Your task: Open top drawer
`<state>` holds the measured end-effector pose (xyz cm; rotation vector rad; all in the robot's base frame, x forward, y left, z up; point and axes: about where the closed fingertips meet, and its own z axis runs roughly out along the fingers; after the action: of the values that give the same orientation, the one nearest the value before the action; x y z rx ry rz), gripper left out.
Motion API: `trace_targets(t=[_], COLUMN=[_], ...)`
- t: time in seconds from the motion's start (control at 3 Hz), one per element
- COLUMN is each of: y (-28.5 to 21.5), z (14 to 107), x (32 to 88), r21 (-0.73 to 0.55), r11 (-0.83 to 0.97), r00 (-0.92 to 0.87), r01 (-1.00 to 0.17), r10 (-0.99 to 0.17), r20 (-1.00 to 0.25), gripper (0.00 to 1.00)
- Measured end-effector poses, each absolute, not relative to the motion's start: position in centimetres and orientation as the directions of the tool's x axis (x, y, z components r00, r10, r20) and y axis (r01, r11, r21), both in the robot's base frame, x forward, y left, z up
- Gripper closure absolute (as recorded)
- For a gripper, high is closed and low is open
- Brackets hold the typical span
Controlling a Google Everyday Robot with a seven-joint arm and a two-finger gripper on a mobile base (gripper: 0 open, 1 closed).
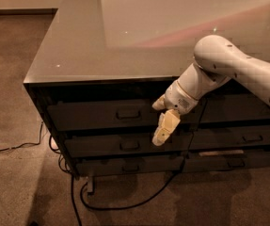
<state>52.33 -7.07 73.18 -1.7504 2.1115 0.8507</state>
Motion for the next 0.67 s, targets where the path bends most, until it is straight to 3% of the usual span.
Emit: trace_targets(t=[0.67], y=[-9.9], z=[74.0], x=[52.9], r21=[0.234], r11=[0.251], r00=[-0.34], r01=[-0.939], r10=[-0.773], r20=[-0.535], gripper=[0.0])
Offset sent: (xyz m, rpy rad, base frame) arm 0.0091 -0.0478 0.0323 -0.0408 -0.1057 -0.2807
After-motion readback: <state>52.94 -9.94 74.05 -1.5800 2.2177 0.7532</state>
